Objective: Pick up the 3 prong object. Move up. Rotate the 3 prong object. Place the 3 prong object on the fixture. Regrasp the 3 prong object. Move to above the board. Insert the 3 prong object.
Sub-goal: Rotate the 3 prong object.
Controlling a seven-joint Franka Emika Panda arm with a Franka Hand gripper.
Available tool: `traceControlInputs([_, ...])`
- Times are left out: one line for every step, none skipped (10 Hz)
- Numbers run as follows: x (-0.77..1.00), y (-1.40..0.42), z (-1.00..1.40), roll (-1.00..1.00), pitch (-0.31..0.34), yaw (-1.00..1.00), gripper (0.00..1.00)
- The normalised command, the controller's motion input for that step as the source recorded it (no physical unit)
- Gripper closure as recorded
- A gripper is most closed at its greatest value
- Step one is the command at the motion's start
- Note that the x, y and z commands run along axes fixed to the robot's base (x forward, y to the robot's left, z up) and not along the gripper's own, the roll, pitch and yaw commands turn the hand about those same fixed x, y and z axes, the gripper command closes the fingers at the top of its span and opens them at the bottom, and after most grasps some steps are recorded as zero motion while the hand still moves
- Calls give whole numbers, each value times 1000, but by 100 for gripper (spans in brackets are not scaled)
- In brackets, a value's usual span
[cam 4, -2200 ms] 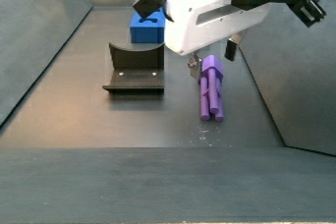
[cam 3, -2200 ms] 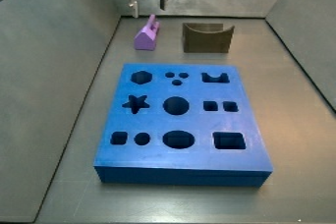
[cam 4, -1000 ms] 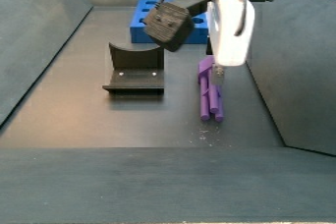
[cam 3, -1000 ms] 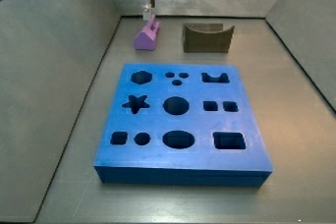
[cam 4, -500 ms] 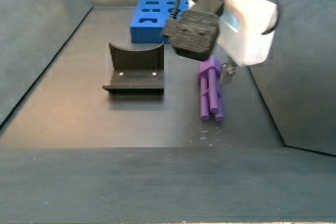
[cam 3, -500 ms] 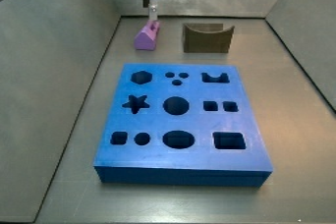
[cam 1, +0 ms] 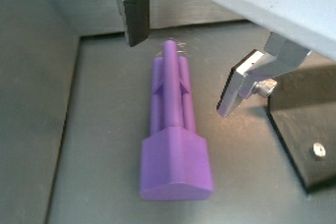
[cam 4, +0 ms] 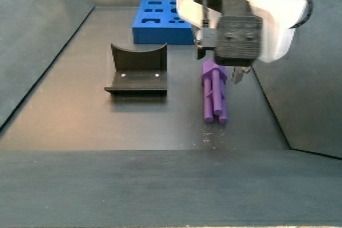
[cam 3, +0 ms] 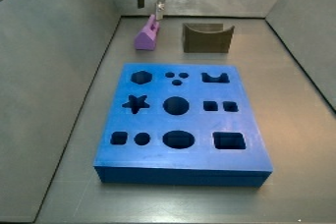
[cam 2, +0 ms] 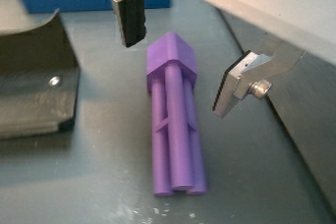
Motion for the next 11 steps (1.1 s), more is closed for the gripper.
traceControlInputs([27, 2, -39, 27, -2, 1000, 0])
traceControlInputs([27, 2, -39, 29, -2, 1000, 0])
traceControlInputs([27, 2, -39, 31, -3, 1000, 0])
traceControlInputs([27, 2, -39, 35, -3, 1000, 0])
traceControlInputs([27, 2, -39, 37, -3, 1000, 0])
traceControlInputs([27, 2, -39, 43, -4, 1000, 0])
traceControlInputs([27, 2, -39, 48, -4, 1000, 0])
traceControlInputs([27, 2, -39, 57, -5, 1000, 0])
traceControlInputs([27, 2, -39, 63, -5, 1000, 0])
traceControlInputs([27, 1, -39, 88, -8, 1000, 0])
traceControlInputs([27, 1, -39, 96, -8, 916, 0])
